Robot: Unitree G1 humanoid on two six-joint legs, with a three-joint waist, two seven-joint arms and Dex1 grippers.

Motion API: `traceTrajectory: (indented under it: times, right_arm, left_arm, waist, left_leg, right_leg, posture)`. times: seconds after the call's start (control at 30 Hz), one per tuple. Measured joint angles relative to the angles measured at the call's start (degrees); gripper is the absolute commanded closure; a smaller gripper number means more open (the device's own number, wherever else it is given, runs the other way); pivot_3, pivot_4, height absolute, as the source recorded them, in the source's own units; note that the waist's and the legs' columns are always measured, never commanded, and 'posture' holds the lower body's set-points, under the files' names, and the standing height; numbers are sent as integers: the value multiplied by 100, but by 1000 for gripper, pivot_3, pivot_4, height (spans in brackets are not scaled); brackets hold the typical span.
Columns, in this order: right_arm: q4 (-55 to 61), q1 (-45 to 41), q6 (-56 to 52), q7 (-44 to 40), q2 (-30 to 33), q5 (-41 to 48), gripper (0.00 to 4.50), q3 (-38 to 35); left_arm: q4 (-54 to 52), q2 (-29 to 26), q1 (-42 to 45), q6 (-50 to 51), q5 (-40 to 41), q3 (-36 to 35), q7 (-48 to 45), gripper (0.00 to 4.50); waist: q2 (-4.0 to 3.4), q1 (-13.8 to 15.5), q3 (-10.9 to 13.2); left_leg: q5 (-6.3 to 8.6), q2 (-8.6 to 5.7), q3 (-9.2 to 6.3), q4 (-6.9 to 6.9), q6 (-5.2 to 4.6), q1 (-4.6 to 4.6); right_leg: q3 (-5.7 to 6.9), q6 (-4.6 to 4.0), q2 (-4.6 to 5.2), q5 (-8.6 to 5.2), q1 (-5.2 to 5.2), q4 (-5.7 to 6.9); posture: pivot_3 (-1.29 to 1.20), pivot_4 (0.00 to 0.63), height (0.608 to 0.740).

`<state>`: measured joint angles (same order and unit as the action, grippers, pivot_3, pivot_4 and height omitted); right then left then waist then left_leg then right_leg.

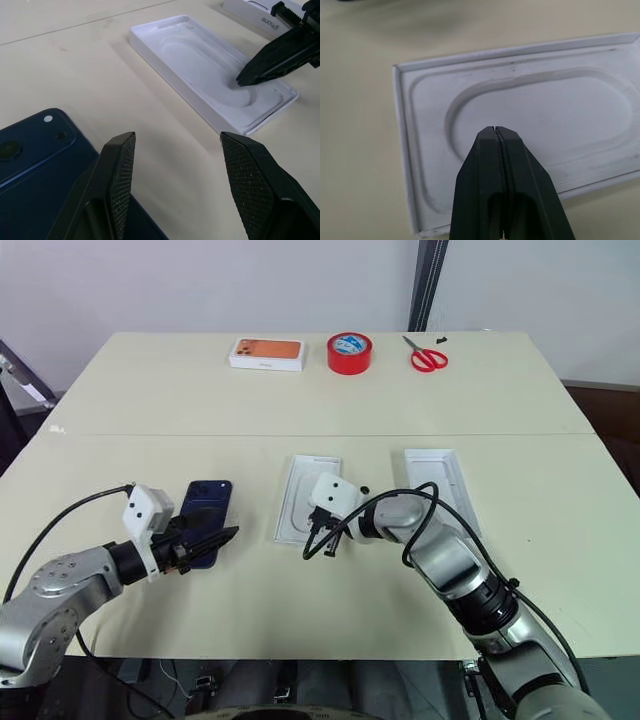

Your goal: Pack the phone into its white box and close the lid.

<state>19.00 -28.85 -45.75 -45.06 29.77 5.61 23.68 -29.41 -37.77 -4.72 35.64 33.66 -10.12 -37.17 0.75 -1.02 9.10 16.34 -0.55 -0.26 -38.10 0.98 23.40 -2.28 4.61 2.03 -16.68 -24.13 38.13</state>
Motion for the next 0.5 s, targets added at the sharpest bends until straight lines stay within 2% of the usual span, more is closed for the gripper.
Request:
traceTrajectory:
  times: [0.03, 0.13, 0.2, 0.33, 0.43, 0.5]
  right_arm:
    - [95, 0, -7, -46, 73, 85, 4480, -130]
    - [332, 0, -142, -263, 327, 459, 3732, -672]
    - [564, 121, -170, -543, 627, 774, 2795, -1026]
    - [874, 426, 2, -875, 872, 1079, 849, -1094]
    - [872, 388, 240, -788, 811, 970, 849, -883]
    - [672, 167, 348, -563, 444, 769, 849, -578]
  left_arm:
    - [-1, 19, 8, 0, 0, 4, 10, 1657]
    - [0, 28, 2, 1, -17, 40, 16, 1657]
    - [6, 83, 11, 12, -27, 36, 85, 1657]
    - [224, 254, 154, 177, 53, -51, 331, 1657]
    - [325, 368, 336, 550, 286, -345, 645, 1657]
    - [483, 447, 415, 914, 490, -711, 975, 1657]
  waist:
    - [0, 3, 0]
    - [1, 9, 0]
    - [1, 26, 0]
    - [2, -4, -1]
    - [2, -19, -1]
    - [2, -61, -1]
  left_leg:
    - [0, 0, 0, 0, 0, 0]
    - [0, 0, -1, 0, -1, 0]
    - [2, 0, -1, 0, -3, -1]
    - [2, 3, -2, -1, -4, -2]
    - [2, 7, -2, -4, -4, -5]
    - [2, 12, -2, -5, -4, -6]
  right_leg:
    - [0, 0, 0, 0, 1, -1]
    - [1, 0, 0, 0, 2, -2]
    - [2, 0, 1, 0, 5, -4]
    - [3, 0, -3, 0, 5, -1]
    - [2, 1, -10, 0, 5, 4]
    - [0, 1, -18, 0, 3, 9]
  posture:
    - [0, 150, 733]
    - [0, 150, 733]
    - [0, 150, 733]
    - [0, 150, 733]
    - [0, 150, 733]
    - [0, 150, 733]
